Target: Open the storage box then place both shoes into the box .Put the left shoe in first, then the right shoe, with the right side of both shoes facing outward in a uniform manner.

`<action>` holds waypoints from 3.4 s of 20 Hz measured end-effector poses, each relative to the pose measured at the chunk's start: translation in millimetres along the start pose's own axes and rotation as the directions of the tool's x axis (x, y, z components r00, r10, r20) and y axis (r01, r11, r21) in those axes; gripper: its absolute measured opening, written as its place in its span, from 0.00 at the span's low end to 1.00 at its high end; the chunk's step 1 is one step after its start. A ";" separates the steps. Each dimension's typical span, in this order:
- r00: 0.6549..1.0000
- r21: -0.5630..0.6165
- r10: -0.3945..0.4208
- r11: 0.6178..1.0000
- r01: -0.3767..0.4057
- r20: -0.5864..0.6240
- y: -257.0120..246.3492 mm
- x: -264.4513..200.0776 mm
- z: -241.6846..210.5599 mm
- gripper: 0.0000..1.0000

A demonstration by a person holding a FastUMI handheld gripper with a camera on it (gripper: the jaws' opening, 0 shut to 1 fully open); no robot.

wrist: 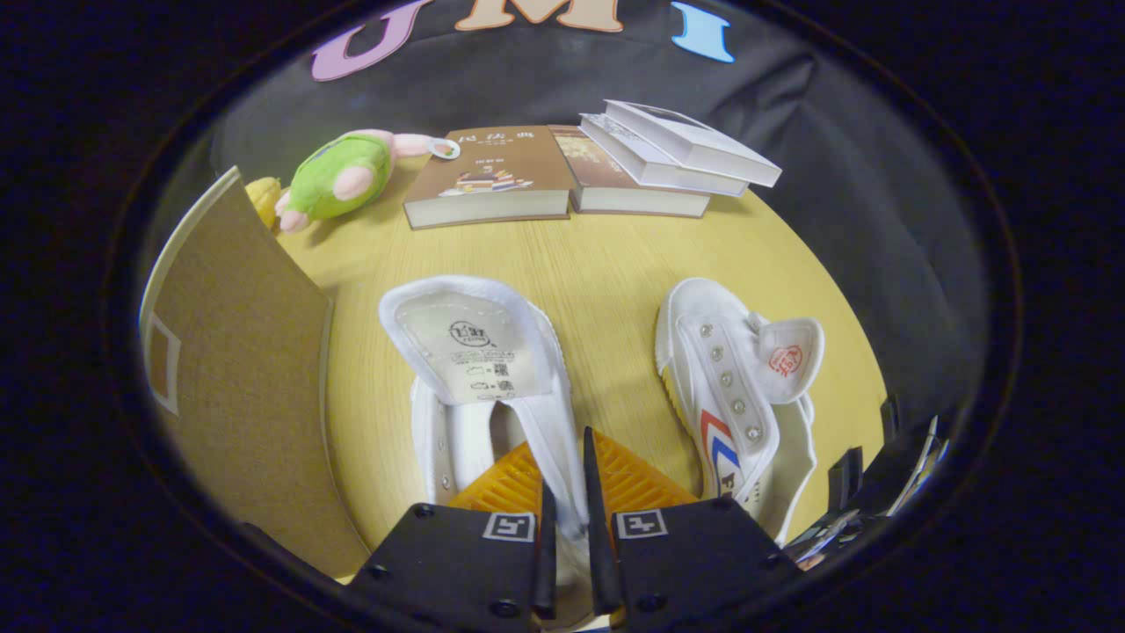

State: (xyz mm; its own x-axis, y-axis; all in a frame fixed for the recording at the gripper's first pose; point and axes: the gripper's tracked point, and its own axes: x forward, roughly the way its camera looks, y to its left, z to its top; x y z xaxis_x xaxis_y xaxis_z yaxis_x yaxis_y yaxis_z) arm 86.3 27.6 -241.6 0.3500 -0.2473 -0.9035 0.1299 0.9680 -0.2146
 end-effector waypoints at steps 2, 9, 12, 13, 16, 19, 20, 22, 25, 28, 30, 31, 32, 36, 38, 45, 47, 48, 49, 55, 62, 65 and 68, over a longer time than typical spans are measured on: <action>1.000 -0.014 0.028 1.000 -0.028 -0.007 -0.2 0.6 -0.1 0.17; 0.997 -0.012 0.075 0.997 -0.075 0.016 1.0 -7.3 3.1 0.11; 0.998 -0.019 0.060 0.998 -0.060 0.026 1.4 -23.1 8.7 0.09; 0.999 -0.029 0.030 0.999 -0.029 0.026 -2.5 -28.7 9.3 0.08; 0.997 -0.102 -0.075 0.992 0.076 0.005 -17.9 -42.8 -0.1 0.06; 0.991 -0.110 -0.137 0.985 0.136 -0.003 -28.5 -66.0 -3.2 0.07; 0.989 -0.091 -0.150 0.985 0.150 0.005 -31.9 -77.6 -1.7 0.07; 0.985 -0.053 -0.168 0.984 0.170 0.047 -34.1 -105.8 8.2 0.07; 0.974 -0.011 -0.175 0.984 0.179 0.143 -29.0 -156.8 32.5 0.06; 0.947 -0.007 -0.185 0.981 0.193 0.264 -15.4 -210.0 68.2 0.06; 0.926 -0.027 -0.173 0.981 0.193 0.335 5.3 -238.7 88.1 0.06; 0.921 -0.041 -0.150 0.984 0.176 0.358 20.5 -250.1 96.0 0.06; 0.921 -0.054 -0.114 0.988 0.144 0.372 39.7 -256.3 99.2 0.06; 0.927 -0.108 0.075 0.993 -0.038 0.368 129.1 -258.9 101.6 0.06; 0.916 -0.118 0.161 0.985 -0.126 0.368 173.7 -262.6 99.0 0.06; 0.924 -0.103 0.248 0.968 -0.227 0.291 249.8 -221.7 79.1 0.06; 0.941 -0.104 0.213 0.976 -0.192 0.264 250.1 -206.2 74.6 0.06; 0.948 -0.100 0.203 0.978 -0.184 0.246 251.8 -199.2 71.3 0.06; 0.955 -0.099 0.195 0.979 -0.177 0.223 252.0 -192.7 68.0 0.06; 0.981 -0.130 0.170 0.979 -0.158 0.088 257.9 -149.4 54.7 0.07; 0.991 -0.232 0.121 0.964 -0.129 -0.048 265.1 -122.6 15.0 0.09; 0.987 -0.228 0.153 0.960 -0.161 -0.049 270.6 -123.9 5.5 0.18; 0.987 -0.239 0.150 0.958 -0.159 -0.058 262.5 -125.2 -0.3 0.23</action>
State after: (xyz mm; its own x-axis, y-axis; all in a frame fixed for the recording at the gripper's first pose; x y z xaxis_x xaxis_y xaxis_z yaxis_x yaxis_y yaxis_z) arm 76.3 312.7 -184.9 0.3108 -0.0967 -0.9455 -0.1527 0.9768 -0.1501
